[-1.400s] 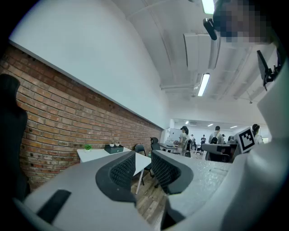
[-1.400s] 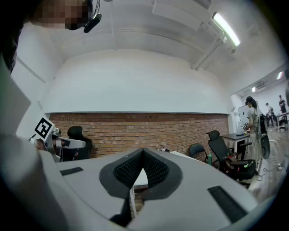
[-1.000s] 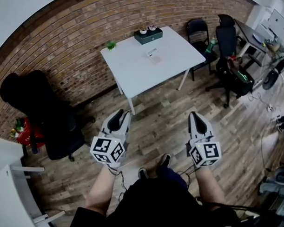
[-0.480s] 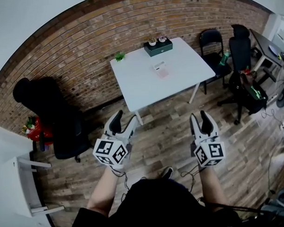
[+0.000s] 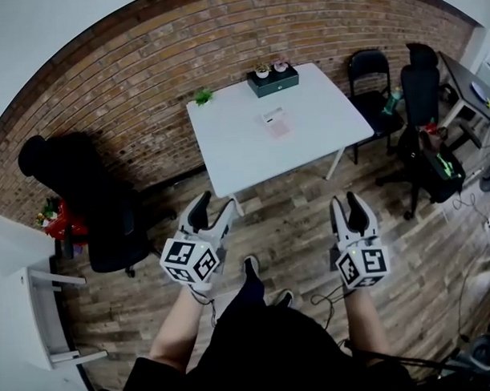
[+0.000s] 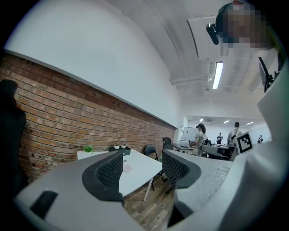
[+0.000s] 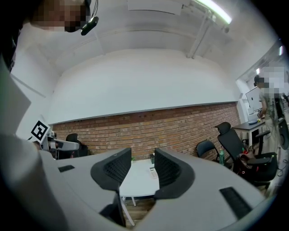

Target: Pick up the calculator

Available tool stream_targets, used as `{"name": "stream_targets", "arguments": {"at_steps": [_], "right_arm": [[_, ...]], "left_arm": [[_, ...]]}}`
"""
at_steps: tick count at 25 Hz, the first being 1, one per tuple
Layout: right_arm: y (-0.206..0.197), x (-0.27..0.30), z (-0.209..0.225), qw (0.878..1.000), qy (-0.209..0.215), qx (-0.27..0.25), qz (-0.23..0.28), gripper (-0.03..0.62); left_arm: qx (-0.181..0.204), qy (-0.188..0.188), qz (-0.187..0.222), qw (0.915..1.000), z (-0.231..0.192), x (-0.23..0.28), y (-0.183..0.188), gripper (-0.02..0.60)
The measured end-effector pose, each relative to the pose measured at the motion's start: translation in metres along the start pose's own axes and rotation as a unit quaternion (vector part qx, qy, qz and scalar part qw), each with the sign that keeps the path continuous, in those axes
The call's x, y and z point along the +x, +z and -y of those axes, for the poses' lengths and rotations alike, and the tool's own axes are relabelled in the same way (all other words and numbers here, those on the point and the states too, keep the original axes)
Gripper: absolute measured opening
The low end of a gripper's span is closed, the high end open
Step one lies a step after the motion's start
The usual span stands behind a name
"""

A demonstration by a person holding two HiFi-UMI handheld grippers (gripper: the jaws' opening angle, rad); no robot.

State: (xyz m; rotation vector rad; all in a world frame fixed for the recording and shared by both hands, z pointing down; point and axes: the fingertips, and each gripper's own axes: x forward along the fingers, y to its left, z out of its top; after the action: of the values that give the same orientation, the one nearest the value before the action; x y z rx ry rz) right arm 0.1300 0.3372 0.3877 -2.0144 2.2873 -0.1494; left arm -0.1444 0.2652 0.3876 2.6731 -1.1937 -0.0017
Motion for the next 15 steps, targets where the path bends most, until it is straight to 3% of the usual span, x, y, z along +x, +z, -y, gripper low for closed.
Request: {"name": "stream_targets", "arguments": {"at_steps": [7,15], "right_arm": [[-0.007,0.044,0.035,0.999,-0.041,-0.005,-0.011,0.16],[0.006,0.129,0.072,0.996,-0.09,-0.018,-0.017,0.141]], "left_arm": [[-0.018,-0.043,-0.007,0.9989,-0.025,0.086,-0.005,0.256],[-0.027,-0.089,-0.005,0.9956,-0.084,0.195,0.01,0.256]]}}
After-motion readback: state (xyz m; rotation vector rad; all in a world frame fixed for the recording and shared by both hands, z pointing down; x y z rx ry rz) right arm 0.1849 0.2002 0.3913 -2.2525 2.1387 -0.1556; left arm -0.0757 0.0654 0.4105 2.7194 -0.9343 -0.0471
